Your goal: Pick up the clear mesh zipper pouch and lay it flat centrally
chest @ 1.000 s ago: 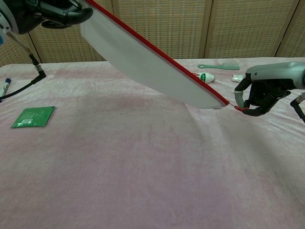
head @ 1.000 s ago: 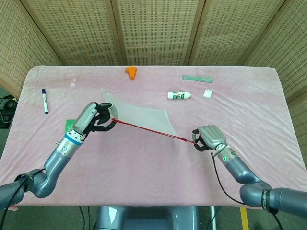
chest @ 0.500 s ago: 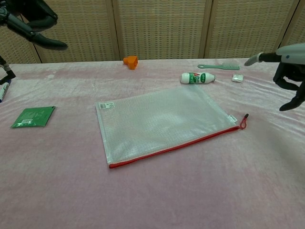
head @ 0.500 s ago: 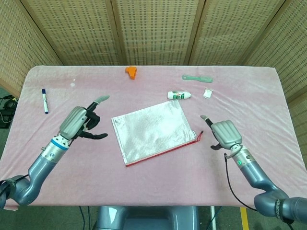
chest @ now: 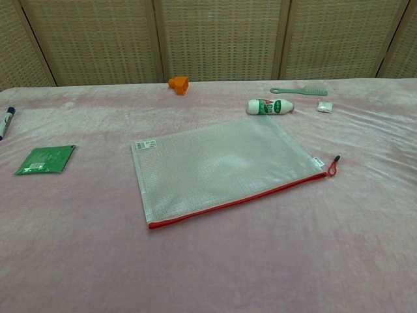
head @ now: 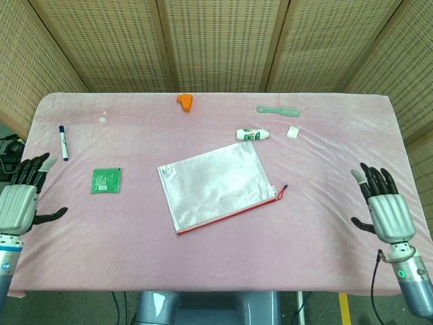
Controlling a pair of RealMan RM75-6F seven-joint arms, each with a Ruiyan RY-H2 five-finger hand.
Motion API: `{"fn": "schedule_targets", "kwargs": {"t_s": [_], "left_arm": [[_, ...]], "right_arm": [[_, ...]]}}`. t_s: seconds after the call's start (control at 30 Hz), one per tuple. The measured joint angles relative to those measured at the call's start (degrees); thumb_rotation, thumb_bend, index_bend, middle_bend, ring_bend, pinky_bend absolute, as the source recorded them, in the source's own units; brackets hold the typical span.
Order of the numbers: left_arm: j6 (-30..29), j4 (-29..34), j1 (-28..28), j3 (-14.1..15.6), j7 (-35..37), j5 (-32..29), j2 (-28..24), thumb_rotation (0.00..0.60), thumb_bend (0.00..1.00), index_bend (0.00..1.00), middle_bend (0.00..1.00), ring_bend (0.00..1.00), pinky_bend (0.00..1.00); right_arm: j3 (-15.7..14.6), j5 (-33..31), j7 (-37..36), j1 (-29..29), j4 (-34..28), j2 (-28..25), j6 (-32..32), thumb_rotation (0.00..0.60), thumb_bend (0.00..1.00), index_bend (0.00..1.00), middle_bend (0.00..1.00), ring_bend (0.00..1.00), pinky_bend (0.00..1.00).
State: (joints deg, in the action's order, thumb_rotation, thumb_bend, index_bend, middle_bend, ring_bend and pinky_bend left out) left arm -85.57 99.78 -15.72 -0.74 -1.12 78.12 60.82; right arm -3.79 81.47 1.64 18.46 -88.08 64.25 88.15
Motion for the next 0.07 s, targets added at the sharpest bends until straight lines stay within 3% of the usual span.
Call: {"fn": "schedule_targets", "kwargs": {"t_s": [0.07], "left_arm": [[-1.78, -0.06, 1.84, 1.13, 0.99, 1.07, -0.25, 0.600, 0.00, 0.00, 0.00, 0.00, 0.00]], "right_arm": [[-0.34, 1.54, -0.86, -1.69, 0.95, 0.40, 1.87, 0.600, 0.00, 0.00, 0.00, 0.00, 0.00]]}}
